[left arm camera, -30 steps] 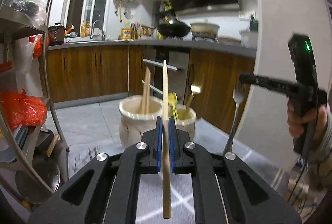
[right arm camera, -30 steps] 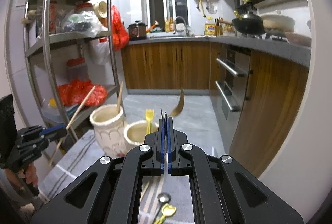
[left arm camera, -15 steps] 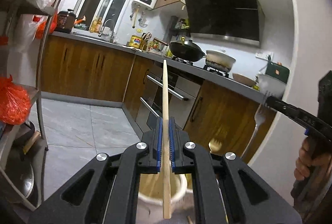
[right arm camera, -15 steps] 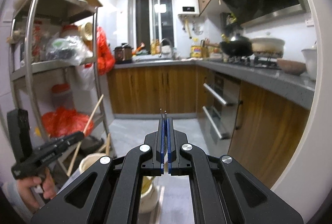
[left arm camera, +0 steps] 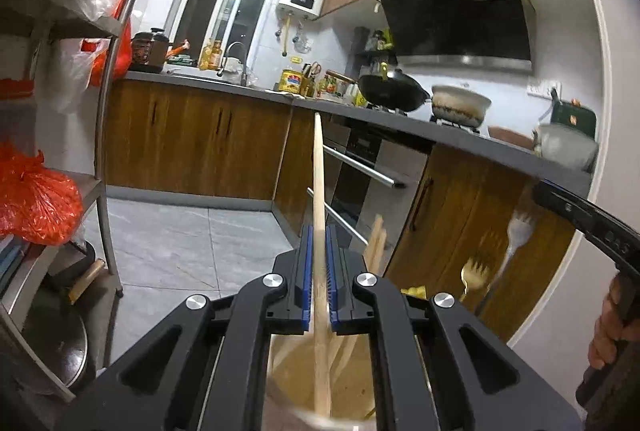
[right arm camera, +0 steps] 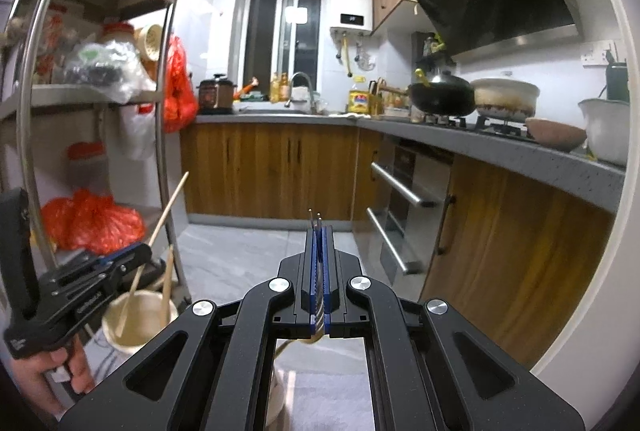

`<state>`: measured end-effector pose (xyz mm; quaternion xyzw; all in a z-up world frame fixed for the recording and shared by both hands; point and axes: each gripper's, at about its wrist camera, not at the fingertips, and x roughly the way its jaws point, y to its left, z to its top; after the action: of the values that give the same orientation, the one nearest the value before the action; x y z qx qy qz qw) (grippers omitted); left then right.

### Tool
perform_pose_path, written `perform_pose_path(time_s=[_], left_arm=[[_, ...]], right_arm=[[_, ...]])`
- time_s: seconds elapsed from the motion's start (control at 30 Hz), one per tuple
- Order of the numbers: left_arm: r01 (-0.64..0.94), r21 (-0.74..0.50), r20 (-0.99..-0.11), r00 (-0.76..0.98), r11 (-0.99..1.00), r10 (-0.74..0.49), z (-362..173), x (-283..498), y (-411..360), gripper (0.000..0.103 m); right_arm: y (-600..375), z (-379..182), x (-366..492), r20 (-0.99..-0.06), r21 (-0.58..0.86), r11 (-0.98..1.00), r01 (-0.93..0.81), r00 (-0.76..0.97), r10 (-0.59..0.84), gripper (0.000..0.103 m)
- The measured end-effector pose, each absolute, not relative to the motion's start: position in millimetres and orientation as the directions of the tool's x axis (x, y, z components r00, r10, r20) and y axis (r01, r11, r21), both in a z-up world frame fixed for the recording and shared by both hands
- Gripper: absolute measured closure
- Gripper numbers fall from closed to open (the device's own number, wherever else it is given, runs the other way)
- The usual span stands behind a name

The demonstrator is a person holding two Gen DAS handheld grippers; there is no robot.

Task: Organize utensils
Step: 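Release the chopstick into the large pot while the right tool drops the silver fork into the small pot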

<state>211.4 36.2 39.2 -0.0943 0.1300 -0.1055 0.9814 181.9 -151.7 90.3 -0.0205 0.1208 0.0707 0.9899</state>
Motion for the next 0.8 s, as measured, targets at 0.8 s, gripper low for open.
perform_pose_path(time_s=[0.8], left_arm=[[0.183, -0.056, -0.321, 0.928, 0.982, -0.191, 22.7, 163.2, 36.6, 0.097]], right_arm=[[-143.3, 56.9, 183.9, -0.342, -0.026, 0.984, -0.178, 0.926, 0.159, 0.093]])
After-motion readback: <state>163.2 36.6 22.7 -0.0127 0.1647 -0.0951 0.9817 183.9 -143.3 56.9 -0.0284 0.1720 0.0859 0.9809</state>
